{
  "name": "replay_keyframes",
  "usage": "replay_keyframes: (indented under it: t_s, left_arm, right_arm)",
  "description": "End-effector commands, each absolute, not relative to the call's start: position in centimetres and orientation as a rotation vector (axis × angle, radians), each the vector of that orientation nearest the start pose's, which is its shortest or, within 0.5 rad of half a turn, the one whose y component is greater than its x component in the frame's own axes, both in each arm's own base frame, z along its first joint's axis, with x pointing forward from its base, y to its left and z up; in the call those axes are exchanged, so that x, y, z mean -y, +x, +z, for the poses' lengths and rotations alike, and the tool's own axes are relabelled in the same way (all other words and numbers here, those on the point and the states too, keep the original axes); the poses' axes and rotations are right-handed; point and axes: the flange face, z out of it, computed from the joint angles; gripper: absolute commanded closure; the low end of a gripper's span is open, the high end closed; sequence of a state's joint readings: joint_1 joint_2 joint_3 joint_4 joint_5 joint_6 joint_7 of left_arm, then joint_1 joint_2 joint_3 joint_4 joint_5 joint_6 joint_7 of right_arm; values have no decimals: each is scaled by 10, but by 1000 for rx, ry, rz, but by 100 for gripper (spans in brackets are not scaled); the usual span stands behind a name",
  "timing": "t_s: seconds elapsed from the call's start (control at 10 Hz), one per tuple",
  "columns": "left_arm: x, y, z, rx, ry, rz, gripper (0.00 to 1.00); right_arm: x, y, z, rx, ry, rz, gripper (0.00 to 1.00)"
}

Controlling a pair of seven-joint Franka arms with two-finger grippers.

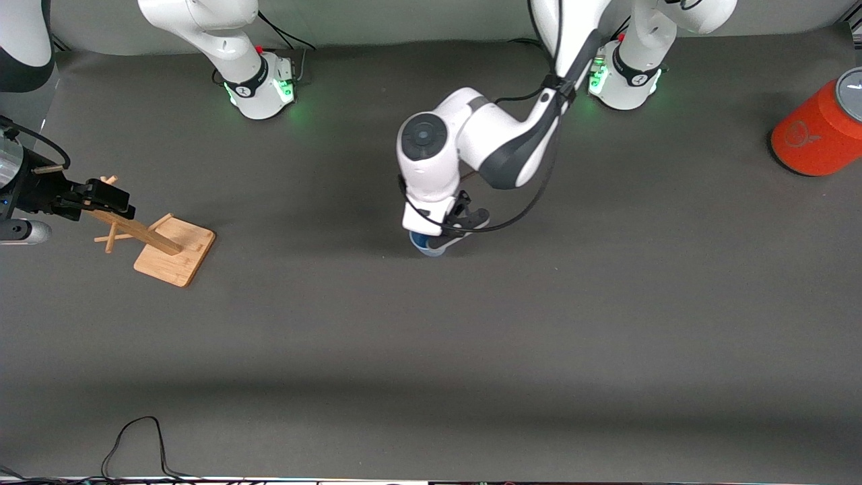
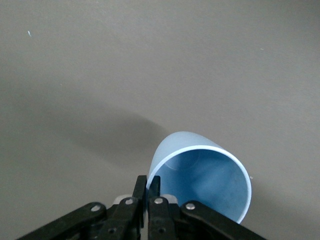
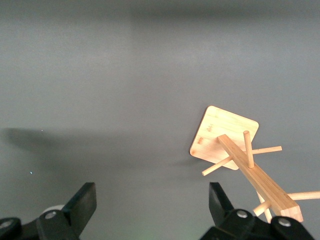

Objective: Rotate and upright cup with both arms
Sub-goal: 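Rotate the cup upright onto its base with the left gripper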

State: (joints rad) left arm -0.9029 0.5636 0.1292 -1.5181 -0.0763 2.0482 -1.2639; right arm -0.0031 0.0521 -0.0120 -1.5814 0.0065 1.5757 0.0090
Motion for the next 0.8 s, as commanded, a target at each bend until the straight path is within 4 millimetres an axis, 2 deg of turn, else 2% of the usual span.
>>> replay_keyframes:
  t_s: [0.0, 0.3, 0.4, 0.5, 0.7]
  left_arm:
    - [474, 461, 314, 775, -3058, 26, 100]
    - [477, 452, 307, 818, -3073, 83, 100]
    - [479, 449, 306, 801, -3072, 83, 58]
    - [484, 445, 304, 778, -3075, 76, 29]
    - [485, 445, 295, 770, -3064, 77, 20]
  right_arm:
    - [7, 566, 595, -14, -3155, 78, 0]
    - [5, 568, 591, -4, -3155, 87, 0]
    - [5, 568, 592, -4, -3155, 85, 0]
    - [4, 568, 590, -2, -3157, 90, 0]
    - [4, 568, 590, -2, -3157, 90, 0]
